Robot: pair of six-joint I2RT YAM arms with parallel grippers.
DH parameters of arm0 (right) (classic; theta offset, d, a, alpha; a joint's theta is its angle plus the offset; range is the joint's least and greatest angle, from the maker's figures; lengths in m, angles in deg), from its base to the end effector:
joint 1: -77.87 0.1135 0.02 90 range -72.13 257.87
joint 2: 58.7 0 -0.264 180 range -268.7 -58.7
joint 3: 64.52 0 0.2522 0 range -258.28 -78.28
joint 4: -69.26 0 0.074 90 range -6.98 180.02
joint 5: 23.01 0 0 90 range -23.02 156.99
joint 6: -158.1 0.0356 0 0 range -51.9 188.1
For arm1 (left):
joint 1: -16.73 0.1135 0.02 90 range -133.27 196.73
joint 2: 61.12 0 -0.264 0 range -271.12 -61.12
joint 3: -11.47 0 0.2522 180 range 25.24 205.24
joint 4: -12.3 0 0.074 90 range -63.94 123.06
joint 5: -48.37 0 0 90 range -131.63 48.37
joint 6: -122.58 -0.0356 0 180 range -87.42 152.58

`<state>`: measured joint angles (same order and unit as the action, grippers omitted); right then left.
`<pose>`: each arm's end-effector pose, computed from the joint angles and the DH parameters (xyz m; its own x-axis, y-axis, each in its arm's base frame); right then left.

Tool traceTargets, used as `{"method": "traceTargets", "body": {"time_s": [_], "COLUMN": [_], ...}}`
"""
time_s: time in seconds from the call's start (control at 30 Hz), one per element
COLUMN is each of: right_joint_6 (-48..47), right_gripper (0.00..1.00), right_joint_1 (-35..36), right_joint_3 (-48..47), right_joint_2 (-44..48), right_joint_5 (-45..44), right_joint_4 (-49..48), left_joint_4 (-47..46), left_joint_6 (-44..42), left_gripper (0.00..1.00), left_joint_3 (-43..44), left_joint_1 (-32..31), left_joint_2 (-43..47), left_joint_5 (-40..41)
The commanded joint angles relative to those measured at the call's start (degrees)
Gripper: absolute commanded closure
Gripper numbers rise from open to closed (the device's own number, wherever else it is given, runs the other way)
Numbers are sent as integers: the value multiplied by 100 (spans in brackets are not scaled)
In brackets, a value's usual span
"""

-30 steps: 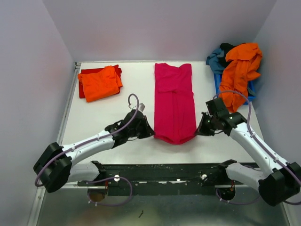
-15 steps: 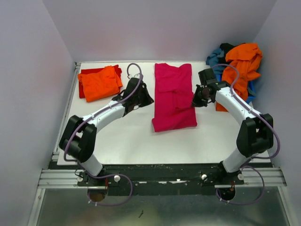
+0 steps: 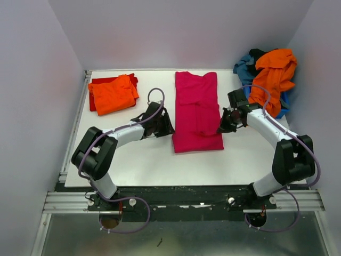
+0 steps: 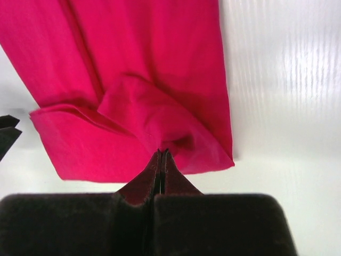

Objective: Fold and stack the t-shirts

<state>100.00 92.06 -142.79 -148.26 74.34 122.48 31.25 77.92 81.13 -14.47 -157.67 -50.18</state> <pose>0.3017 0.0810 0.2295 -0.8996 0.3131 -0.3043 0.2107 0.9218 0.3255 0.2976 -0.1864 0.1834 -0.8587 -0.3023 -0.4138 -0.0141 0.8212 -0.5705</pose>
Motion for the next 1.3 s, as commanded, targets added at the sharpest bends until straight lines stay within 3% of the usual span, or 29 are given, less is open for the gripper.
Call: {"method": "traceTargets", "body": {"time_s": [0.0, 0.53, 0.63, 0.73, 0.83, 1.27], "right_joint_6": [-184, -228, -237, -219, -219, -193], "right_gripper": [99, 99, 99, 99, 99, 99], "right_joint_1": [4, 4, 4, 4, 4, -75], "right_joint_3": [421, 237, 167, 114, 18, -667], "right_joint_2": [290, 193, 167, 149, 97, -18], "right_joint_5": [530, 522, 521, 460, 390, 152], "right_joint_4": [-246, -220, -185, -158, -114, 167], "left_joint_4": [-140, -967, -949, -1055, -1056, -818], "left_joint_6": [115, 396, 405, 388, 309, -112], "left_gripper": [43, 51, 63, 85, 100, 100], "left_joint_3": [-605, -466, -448, -492, -475, -379], "left_joint_1": [-141, -167, -158, -167, -167, -193], "left_joint_2": [470, -232, -312, -250, -241, 716], "left_joint_5": [223, -155, -76, -76, -199, 249]}}
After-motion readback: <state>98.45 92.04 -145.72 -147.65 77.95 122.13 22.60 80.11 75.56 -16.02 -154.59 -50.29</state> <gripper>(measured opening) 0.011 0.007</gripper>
